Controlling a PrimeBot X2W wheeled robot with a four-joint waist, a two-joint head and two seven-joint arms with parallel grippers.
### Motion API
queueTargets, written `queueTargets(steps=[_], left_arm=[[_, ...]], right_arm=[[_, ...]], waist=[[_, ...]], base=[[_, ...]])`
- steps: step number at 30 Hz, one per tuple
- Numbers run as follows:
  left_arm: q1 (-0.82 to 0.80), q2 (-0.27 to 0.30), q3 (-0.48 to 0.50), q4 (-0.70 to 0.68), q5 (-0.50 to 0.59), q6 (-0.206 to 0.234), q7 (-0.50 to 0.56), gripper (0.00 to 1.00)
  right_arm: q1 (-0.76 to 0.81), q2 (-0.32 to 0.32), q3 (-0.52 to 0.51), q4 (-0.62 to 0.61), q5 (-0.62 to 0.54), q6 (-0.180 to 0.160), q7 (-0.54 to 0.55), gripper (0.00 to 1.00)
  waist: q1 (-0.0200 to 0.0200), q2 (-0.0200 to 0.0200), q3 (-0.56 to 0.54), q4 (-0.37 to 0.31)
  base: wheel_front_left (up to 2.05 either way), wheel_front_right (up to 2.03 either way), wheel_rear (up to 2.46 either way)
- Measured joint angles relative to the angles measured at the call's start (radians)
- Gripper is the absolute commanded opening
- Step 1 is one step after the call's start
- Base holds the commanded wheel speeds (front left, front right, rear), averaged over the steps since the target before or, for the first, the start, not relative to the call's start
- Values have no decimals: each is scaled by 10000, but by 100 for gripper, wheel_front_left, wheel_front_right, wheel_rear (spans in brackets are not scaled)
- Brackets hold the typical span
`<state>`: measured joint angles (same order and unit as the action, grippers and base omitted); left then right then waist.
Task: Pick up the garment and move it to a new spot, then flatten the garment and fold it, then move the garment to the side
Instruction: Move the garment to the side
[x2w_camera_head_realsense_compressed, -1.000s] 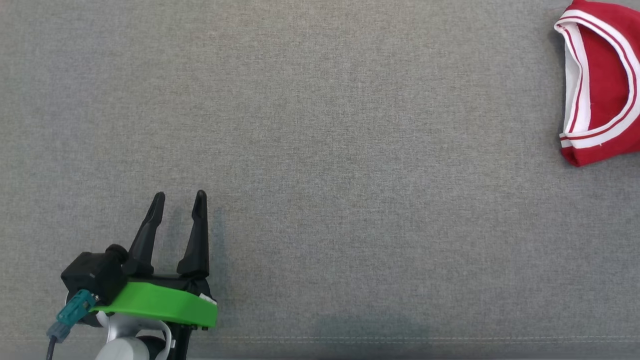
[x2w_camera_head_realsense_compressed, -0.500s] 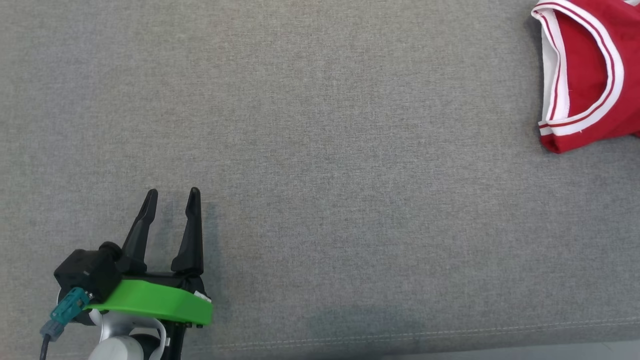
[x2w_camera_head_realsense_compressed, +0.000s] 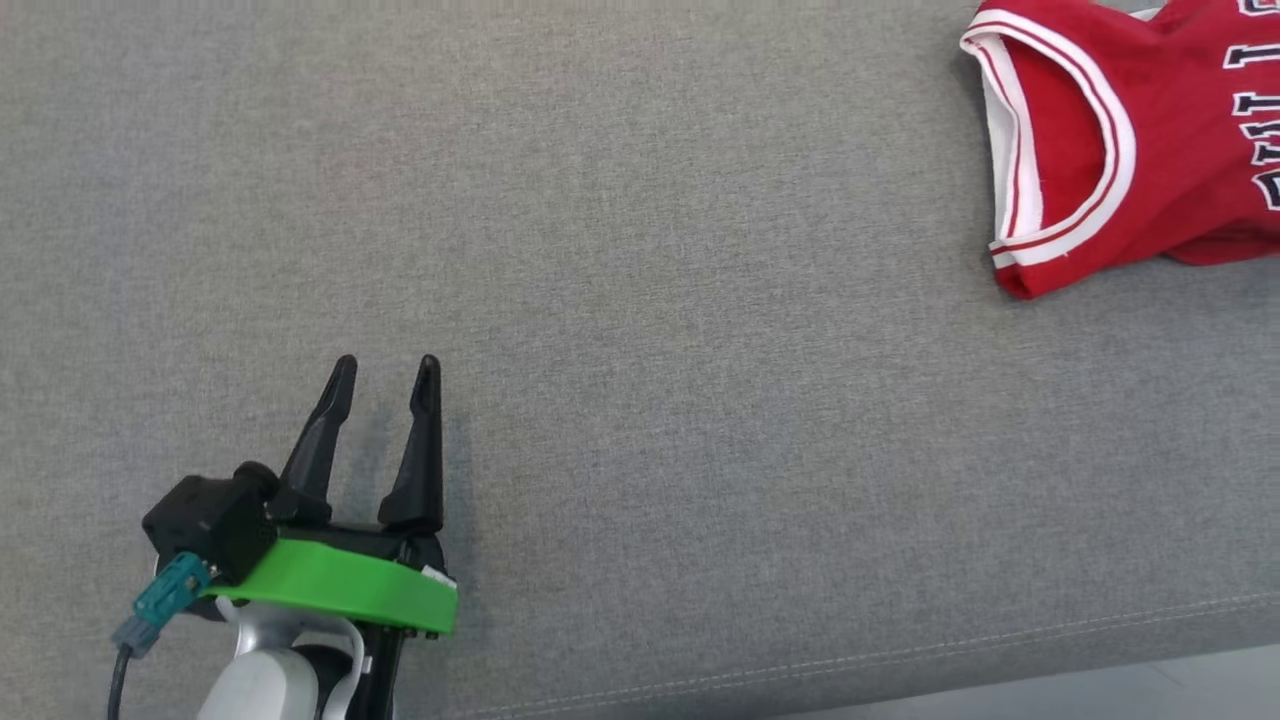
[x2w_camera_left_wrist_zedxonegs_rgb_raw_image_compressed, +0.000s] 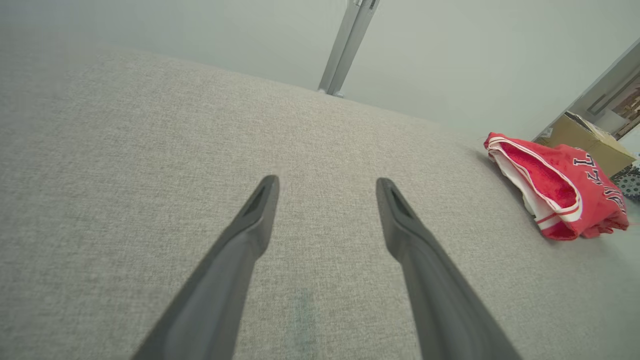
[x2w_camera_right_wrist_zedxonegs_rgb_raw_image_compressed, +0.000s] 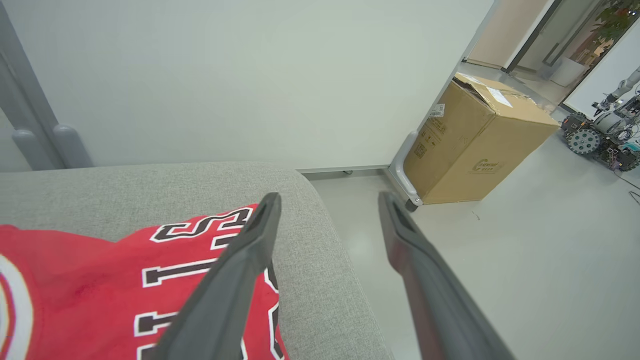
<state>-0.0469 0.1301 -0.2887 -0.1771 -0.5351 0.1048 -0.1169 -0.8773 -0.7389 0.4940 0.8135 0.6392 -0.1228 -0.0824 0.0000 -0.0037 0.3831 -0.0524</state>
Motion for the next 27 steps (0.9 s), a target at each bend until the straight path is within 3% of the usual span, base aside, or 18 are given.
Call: queueTargets(steps=[5,14,21,27], left_arm=[[-387,-286,-113,167,-174,-311,-403,100],[-398,-508,368,830,-577,-251,-825,100],[-254,-420,663,1283,38,-81,-968,100],[-5,-316,851,1442,387,-63,-1057,100]], right_arm=[[-24,780,215,-646,-150,387,-976,100],[662,1831,437,-1294,-109,704,-1563,100],[1786,2460,550,-1992,-46,665,-1680,100],[2850,3058,313,-2663,123,395,-1697,100]], waist=[[0,0,-656,-307],[0,0,-1697,-563],[0,0,-2433,-557],[0,1,-2768,-357]], base=[[0,0,0],[0,0,0],[0,0,0],[0,0,0]])
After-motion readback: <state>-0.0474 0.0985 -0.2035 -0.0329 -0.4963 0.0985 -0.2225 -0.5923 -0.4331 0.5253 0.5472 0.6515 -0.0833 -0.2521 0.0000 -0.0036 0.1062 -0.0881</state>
